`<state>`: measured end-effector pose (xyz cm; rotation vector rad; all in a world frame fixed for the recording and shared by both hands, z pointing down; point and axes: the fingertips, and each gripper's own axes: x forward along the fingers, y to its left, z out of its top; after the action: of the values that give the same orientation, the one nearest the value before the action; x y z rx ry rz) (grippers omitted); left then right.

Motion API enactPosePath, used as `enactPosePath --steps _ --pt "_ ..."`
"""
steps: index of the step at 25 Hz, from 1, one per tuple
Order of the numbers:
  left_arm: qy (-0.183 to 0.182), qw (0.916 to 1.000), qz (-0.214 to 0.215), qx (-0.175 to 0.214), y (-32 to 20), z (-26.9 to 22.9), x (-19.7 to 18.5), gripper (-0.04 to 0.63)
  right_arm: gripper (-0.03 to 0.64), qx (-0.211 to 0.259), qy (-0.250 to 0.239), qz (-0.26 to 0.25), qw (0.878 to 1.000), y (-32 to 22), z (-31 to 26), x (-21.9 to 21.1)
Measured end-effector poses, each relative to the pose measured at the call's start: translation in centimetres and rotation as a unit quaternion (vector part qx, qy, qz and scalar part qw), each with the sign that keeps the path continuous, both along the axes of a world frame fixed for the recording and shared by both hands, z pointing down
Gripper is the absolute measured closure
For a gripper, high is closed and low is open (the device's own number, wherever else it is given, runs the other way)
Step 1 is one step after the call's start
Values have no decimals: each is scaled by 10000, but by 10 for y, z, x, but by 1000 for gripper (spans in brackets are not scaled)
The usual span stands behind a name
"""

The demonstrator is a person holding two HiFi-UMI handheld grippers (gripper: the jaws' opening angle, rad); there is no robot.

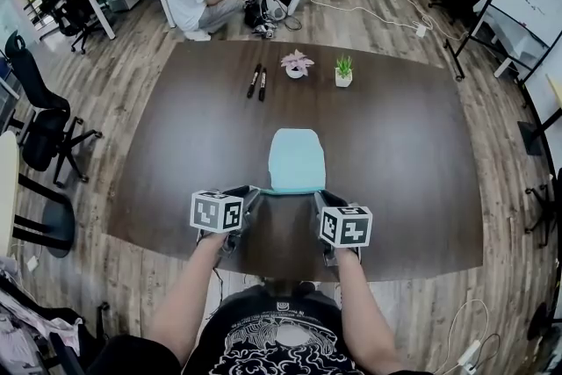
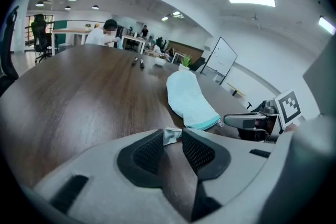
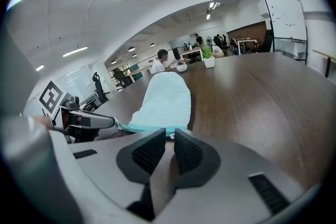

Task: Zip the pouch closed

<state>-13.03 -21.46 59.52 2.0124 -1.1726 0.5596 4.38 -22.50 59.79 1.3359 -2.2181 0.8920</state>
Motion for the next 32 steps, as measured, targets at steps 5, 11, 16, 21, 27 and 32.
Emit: enactPosePath --steps 5,11,16,21,27,32 --pt "-120 9996 -42 242 -9 -15 -3 500 568 139 4 35 9999 -7 -12 5" --pt "-189 9970 54 755 -29 -55 5 500 569 451 24 51 9990 -19 -39 11" --pt "-176 9930 128 1164 -45 -90 12 500 569 803 48 42 9968 -31 -73 16" --pt "-196 9882 152 1512 -54 -121 15 500 575 1238 73 47 9923 -43 -113 21" --pt "-326 9790 132 2007 -61 -165 11 502 600 1732 147 49 9848 -49 -158 23" --pt "-482 9687 88 2432 -63 -200 6 512 609 2058 239 9 9783 -50 -186 22"
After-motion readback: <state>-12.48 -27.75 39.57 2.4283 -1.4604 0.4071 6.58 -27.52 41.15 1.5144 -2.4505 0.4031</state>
